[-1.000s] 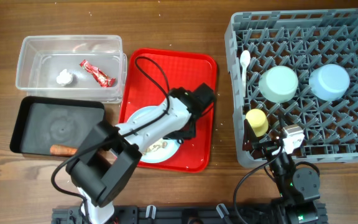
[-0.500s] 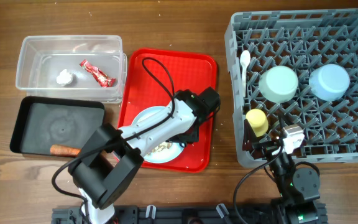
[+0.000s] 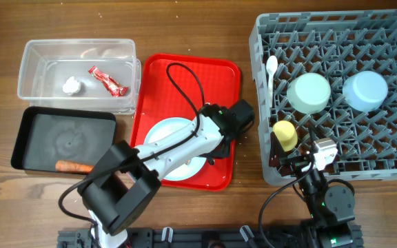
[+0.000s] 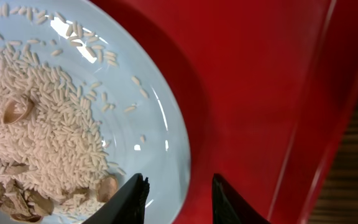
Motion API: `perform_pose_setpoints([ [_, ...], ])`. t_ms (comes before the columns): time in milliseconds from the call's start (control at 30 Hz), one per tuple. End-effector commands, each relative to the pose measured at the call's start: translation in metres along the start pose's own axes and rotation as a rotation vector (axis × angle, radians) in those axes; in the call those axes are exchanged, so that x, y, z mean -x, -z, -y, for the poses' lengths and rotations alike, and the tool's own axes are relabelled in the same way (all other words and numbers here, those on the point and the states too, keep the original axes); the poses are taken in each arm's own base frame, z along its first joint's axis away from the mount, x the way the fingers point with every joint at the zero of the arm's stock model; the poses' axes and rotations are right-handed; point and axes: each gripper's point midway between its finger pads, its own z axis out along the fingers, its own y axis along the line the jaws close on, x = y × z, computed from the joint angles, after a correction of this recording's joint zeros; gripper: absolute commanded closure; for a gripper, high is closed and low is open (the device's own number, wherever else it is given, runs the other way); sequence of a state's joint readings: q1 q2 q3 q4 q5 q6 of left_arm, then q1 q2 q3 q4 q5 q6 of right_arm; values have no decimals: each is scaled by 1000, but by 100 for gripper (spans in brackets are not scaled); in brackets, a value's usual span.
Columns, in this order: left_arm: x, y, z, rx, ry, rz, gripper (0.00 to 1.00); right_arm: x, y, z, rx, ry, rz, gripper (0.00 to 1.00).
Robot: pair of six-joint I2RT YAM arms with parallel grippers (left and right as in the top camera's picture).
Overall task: Sort waste into correct bins and load items into the dishwasher rack
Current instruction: 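Lift the light-blue plate with the left gripper off the red tray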
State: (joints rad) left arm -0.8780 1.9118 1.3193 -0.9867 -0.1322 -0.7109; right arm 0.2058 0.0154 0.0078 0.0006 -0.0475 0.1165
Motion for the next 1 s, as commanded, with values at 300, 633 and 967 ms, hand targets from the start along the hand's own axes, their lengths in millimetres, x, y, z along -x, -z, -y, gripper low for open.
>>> perform_pose_setpoints([
  [300, 1, -50, -31, 208, -46, 4, 96, 1, 0, 1, -3, -16, 8, 0],
  [633, 55, 2, -46, 193, -50, 16, 96, 1, 0, 1, -3, -16, 8, 0],
  [967, 65, 65, -53, 164, -111, 53, 96, 1, 0, 1, -3, -16, 8, 0],
])
